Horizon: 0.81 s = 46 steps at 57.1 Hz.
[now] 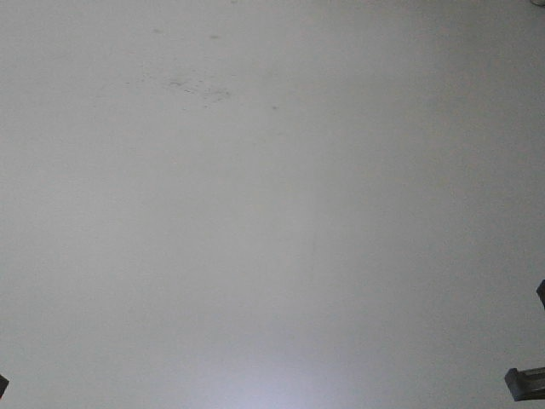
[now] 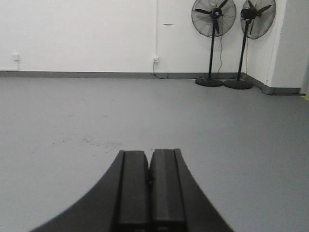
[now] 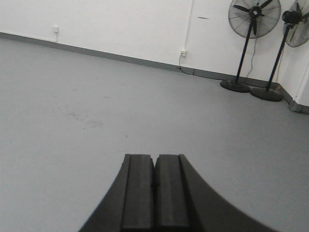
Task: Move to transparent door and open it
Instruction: 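Drive the base forward across the grey floor toward the wall, then turn and drive the base toward the white-framed glass door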
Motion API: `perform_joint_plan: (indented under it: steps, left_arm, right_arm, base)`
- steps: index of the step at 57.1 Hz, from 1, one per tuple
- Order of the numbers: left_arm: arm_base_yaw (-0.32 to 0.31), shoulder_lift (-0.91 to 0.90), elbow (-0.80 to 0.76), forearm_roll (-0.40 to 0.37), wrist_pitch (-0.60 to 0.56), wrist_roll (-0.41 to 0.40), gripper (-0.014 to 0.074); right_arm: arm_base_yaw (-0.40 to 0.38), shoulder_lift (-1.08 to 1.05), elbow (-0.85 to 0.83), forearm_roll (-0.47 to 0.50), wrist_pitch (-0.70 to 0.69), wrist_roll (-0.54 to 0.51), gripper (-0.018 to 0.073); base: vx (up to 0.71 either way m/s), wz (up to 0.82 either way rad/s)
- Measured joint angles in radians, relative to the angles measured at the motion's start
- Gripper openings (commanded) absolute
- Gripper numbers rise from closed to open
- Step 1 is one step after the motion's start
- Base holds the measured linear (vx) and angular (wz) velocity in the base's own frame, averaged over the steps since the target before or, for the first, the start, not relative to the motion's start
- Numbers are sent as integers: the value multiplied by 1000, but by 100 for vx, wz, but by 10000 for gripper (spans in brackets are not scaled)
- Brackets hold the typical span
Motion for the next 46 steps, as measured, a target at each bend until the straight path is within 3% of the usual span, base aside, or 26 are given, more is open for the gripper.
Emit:
perform_joint_plan:
  steps: [46]
  left_arm:
    - [0,0,0,1,1,0,-3]
  right_arm:
    - [0,0,0,0,1,0,-1]
  base:
    - [41,37]
